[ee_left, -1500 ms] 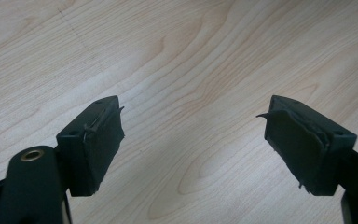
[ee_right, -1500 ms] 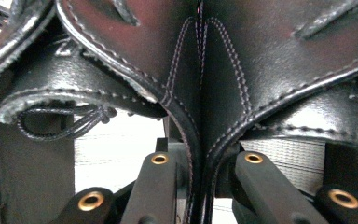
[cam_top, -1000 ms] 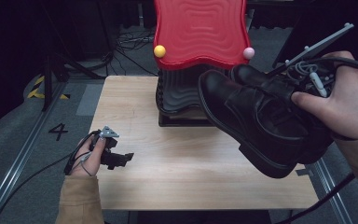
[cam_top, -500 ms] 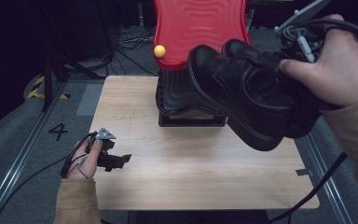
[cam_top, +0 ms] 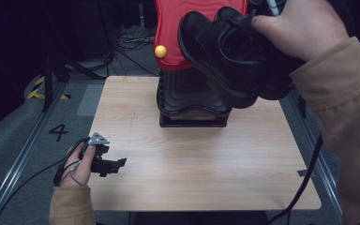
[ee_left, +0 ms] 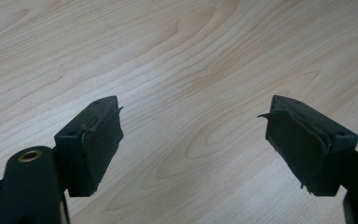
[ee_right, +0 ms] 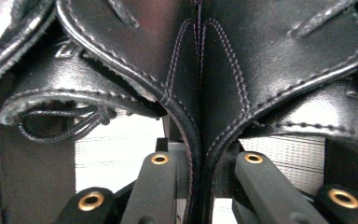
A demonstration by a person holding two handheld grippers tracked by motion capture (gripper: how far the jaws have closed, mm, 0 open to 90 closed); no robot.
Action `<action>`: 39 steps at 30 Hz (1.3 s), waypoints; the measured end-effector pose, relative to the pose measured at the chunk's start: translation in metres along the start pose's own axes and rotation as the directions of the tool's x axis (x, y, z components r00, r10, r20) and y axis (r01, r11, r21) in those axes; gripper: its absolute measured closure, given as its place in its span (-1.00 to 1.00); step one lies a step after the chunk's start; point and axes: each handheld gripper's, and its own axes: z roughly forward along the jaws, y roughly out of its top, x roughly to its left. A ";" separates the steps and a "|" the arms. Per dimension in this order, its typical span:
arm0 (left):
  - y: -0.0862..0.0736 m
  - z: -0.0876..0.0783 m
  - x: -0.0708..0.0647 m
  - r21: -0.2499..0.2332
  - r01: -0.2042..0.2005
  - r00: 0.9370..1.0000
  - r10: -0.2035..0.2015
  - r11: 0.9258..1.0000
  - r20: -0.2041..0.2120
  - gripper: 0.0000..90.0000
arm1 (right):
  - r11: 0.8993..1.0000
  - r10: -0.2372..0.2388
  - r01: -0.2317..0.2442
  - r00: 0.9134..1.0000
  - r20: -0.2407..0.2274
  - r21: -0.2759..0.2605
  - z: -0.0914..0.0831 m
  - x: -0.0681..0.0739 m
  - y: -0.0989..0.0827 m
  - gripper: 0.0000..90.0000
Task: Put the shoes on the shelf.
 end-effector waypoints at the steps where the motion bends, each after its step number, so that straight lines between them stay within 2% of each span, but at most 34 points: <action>1: -0.001 -0.001 0.000 0.004 0.003 1.000 -0.003 1.000 0.005 -0.58 | 1.000 0.003 -0.003 1.000 0.007 0.001 0.000 0.001 0.005 0.84; 3: -0.001 -0.001 0.001 0.004 0.002 1.000 -0.002 1.000 0.006 -0.58 | 1.000 0.009 -0.009 1.000 0.015 0.000 0.001 0.003 0.009 0.84; 4: -0.002 -0.001 0.001 -0.005 0.005 1.000 -0.005 1.000 0.003 -0.58 | 1.000 0.018 -0.018 1.000 0.016 0.000 0.003 0.005 0.019 0.84; 7: -0.002 -0.002 0.001 -0.008 0.006 1.000 -0.006 1.000 0.006 -0.58 | 0.999 0.041 -0.041 0.999 0.011 -0.003 0.005 0.006 0.031 0.84; 9: -0.002 -0.003 0.001 -0.010 0.007 1.000 -0.007 1.000 0.009 -0.58 | 0.999 0.049 -0.048 0.999 0.012 -0.008 0.006 0.007 0.035 0.84; 11: -0.002 -0.003 0.002 -0.017 0.007 1.000 -0.007 1.000 0.011 -0.58 | 0.998 0.062 -0.062 0.998 0.031 -0.024 0.011 0.009 0.046 0.84; 19: -0.001 -0.004 0.003 -0.025 0.010 1.000 -0.010 1.000 0.014 -0.58 | 0.993 0.110 -0.107 0.993 0.051 -0.053 0.024 0.009 0.071 0.84; 22: 0.000 -0.003 0.004 -0.031 0.014 1.000 -0.013 0.999 0.013 -0.58 | 0.990 0.130 -0.125 0.989 0.071 -0.069 0.030 0.008 0.082 0.84; 25: 0.000 -0.003 0.005 -0.024 0.012 1.000 -0.011 1.000 0.021 -0.58 | 0.984 0.152 -0.145 0.986 0.066 -0.102 0.038 0.007 0.092 0.84; 30: -0.001 -0.004 0.008 -0.027 0.016 1.000 -0.015 1.000 0.025 -0.58 | 0.977 0.167 -0.156 0.984 0.067 -0.143 0.045 0.008 0.101 0.84; 35: -0.001 -0.004 0.008 -0.027 0.017 1.000 -0.016 0.999 0.026 -0.58 | 0.968 0.201 -0.187 0.977 0.074 -0.165 0.057 0.007 0.111 0.84; 39: -0.001 -0.004 0.008 -0.032 0.019 1.000 -0.019 0.999 0.025 -0.58 | 0.964 0.207 -0.188 0.975 0.086 -0.189 0.069 0.006 0.116 0.83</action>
